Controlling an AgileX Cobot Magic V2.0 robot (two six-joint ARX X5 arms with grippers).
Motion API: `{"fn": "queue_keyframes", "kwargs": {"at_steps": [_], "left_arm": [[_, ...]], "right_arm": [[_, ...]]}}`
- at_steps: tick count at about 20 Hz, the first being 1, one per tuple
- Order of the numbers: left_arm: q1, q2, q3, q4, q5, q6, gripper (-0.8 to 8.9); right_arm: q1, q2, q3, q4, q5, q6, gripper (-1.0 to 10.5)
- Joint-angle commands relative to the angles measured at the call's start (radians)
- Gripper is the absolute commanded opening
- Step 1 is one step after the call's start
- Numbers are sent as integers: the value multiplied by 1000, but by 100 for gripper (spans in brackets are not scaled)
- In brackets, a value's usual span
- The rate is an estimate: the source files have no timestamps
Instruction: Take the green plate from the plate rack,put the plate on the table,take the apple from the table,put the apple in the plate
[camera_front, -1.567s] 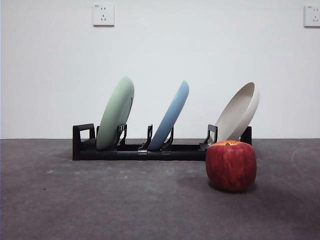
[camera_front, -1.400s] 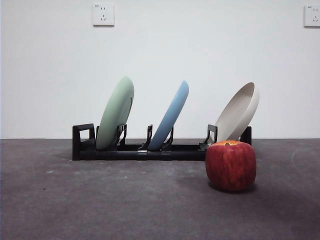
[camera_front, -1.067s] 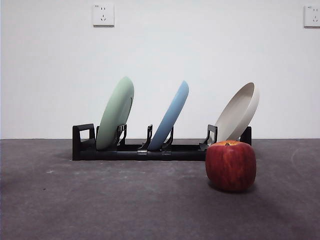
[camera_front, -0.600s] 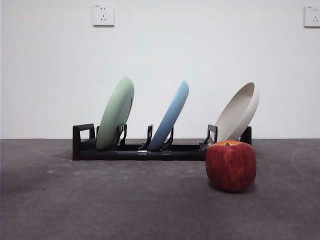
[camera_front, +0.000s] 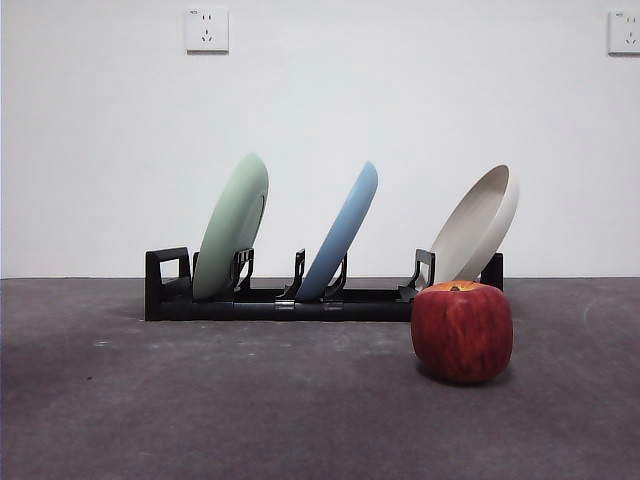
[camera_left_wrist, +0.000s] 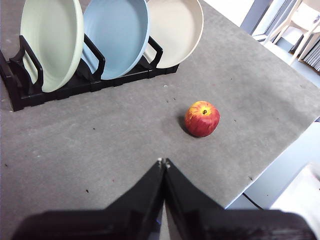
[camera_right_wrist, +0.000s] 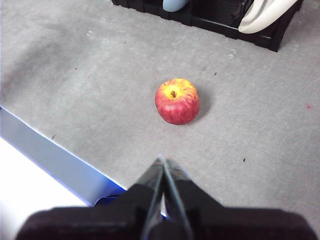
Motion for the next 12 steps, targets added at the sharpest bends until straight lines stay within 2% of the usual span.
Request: {"fn": "queue_keyframes", "kwargs": {"at_steps": [1,3,4,5,6,9,12], "left_arm": [[0,-1,1,3,3,15,106],[0,-1,1,3,-3,11,477],[0,-1,1,6,-2,11,555],[0,-1,1,10,-2,7,555],[0,0,1,14,-2,4,555],[0,9,11,24,-3,4,555],[-1,54,31,96,-3,-14,555]], "right_arm": [[2,1,2,6,0,-11,39],[2,1,2,7,1,0,334],[2,1,2,10,1,9,531],[2,1,2,10,2,10,642],[2,1,2,10,1,13,663],[2,1,2,12,1,15,661],[2,1,2,13,1,16,661]]}}
